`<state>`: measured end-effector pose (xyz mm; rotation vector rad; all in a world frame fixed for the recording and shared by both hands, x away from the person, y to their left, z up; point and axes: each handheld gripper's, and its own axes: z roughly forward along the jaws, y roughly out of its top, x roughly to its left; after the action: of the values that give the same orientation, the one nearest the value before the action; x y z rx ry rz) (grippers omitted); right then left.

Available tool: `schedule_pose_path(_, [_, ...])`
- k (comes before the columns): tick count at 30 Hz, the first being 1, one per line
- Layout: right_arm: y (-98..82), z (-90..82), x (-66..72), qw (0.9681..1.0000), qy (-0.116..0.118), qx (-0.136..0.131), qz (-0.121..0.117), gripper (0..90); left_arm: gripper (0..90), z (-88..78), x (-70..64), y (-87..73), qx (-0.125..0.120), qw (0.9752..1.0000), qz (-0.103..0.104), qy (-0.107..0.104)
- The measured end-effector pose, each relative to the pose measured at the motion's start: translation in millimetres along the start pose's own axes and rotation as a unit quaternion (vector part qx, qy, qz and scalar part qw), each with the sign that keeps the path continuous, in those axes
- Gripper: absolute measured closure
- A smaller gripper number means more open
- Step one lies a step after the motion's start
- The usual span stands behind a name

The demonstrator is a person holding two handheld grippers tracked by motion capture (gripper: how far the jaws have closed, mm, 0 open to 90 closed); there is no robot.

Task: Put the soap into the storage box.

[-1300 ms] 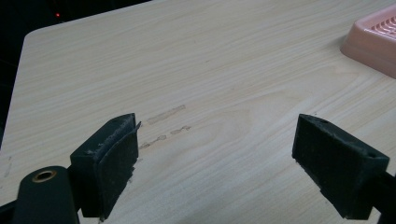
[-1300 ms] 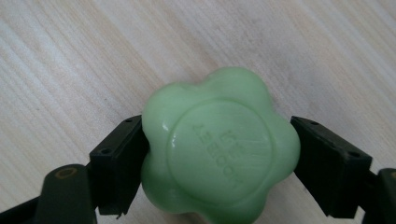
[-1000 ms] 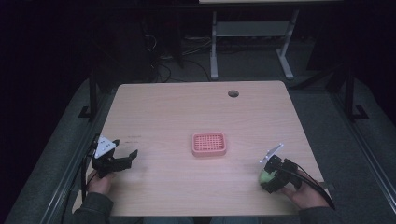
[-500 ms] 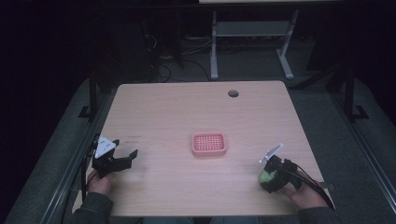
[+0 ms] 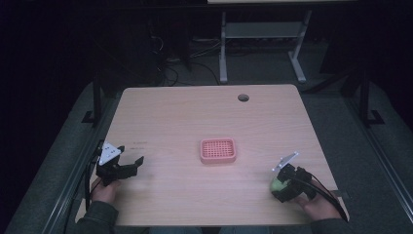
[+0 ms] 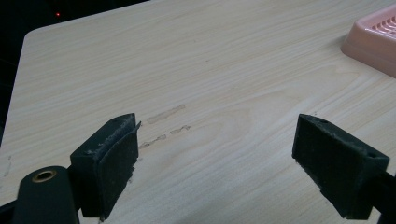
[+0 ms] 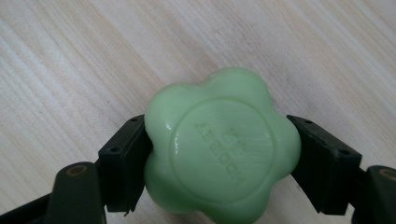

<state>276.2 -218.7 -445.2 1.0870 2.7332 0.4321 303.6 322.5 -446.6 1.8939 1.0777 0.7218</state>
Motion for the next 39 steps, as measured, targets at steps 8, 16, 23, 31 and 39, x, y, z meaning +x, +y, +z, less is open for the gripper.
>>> schedule_pose_path(8, [0.3,-1.5,1.8,1.0000,-0.005,0.000,-0.008,26.0,14.0,-0.2,0.0,0.2,0.001,1.0000,-0.001,-0.001])
schedule_pose_path(16, [6.5,-8.5,2.6,0.9998,-0.006,-0.006,-0.018,26.0,14.0,0.1,-0.2,0.0,-0.001,1.0000,-0.001,0.000])
schedule_pose_path(23, [17.5,-11.7,4.5,0.9995,-0.001,-0.009,-0.030,26.0,14.0,0.0,-0.3,0.0,-0.001,1.0000,-0.001,-0.001])
schedule_pose_path(31, [30.1,-11.1,3.8,0.9991,0.011,-0.005,-0.040,26.0,14.0,0.2,-0.5,0.1,-0.002,1.0000,-0.002,-0.002])
schedule_pose_path(39, [45.1,-13.3,3.3,0.9984,0.013,-0.011,-0.054,26.0,14.0,0.1,-1.1,0.4,-0.002,1.0000,0.000,-0.003])
